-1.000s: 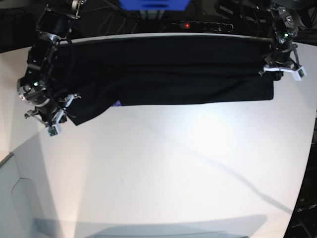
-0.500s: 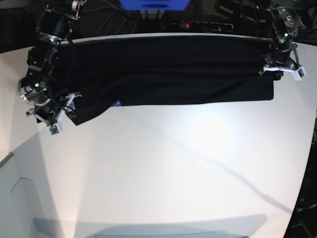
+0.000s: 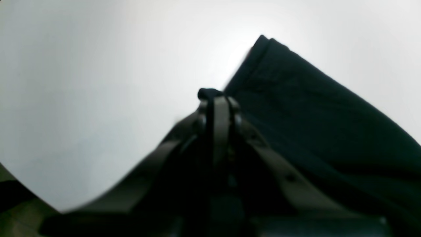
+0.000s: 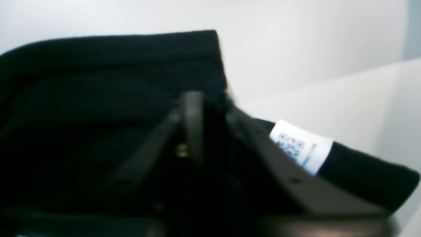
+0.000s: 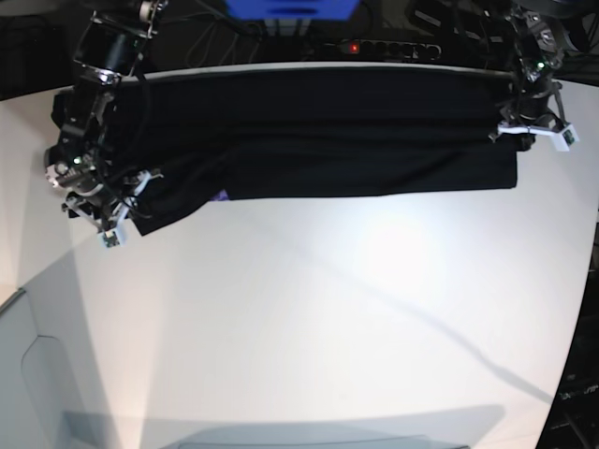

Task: Fold the T-shirt properly
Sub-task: 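Lift the hem flap with the right gripper toward the folded edge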

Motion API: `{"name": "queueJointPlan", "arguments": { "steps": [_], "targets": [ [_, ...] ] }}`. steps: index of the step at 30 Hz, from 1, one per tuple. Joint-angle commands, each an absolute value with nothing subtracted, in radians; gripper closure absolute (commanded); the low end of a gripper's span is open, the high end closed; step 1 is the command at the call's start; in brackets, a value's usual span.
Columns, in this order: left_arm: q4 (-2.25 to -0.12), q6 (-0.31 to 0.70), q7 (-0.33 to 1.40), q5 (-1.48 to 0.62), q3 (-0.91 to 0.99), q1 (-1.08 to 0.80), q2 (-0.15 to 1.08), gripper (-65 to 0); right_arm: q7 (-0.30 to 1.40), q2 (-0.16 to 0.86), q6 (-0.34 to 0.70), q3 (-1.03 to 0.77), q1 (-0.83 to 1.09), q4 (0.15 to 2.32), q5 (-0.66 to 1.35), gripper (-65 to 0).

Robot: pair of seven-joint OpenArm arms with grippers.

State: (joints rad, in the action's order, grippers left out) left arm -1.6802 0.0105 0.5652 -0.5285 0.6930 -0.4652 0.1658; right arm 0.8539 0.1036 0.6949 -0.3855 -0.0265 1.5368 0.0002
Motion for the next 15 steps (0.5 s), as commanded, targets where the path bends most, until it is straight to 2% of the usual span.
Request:
{"name": "queueJointPlan", "arguments": {
  "steps": [1,5,15],
  "targets": [
    [-1.695,0.005,0.541,-0.527,0.700,-0.469,0.177,-0.6,0.843,0.114,0.698,-0.392,-0.056,1.555,0.005,0.0],
    [-1.695,0.005,0.541,-0.527,0.700,-0.469,0.177,-0.6,0.843,0.114,0.698,-0.392,-0.059,1.590,0.005,0.0],
    [-1.695,0.005,0.541,-0.527,0.700,-0.469,0.177,-0.6,0.854,0.094,0.698,-0.392,0.030,1.876,0.004,0.0]
  ]
}}
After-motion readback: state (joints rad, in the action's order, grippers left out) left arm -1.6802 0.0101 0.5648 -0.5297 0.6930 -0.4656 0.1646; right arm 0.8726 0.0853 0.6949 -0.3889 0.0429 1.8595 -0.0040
